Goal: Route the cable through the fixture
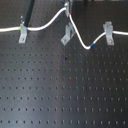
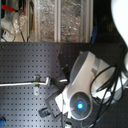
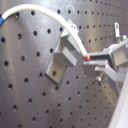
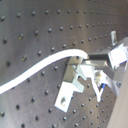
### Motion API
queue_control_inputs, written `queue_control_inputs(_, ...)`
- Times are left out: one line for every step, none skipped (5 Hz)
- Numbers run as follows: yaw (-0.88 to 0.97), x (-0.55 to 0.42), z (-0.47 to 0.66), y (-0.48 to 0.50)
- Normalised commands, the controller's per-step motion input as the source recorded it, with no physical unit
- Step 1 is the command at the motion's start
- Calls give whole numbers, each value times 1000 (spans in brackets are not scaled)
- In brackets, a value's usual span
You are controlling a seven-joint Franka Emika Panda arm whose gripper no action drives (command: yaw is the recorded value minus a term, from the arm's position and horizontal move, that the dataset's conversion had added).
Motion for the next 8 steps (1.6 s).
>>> queue_control_inputs(-91,42,142,28)
queue_control_inputs(-303,-32,720,62)
queue_control_inputs(0,-8,0,-7)
queue_control_inputs(9,-267,1,142)
queue_control_inputs(54,-395,16,165)
queue_control_inputs(0,-325,302,102)
queue_control_inputs(0,54,338,-51)
queue_control_inputs(0,89,475,-158)
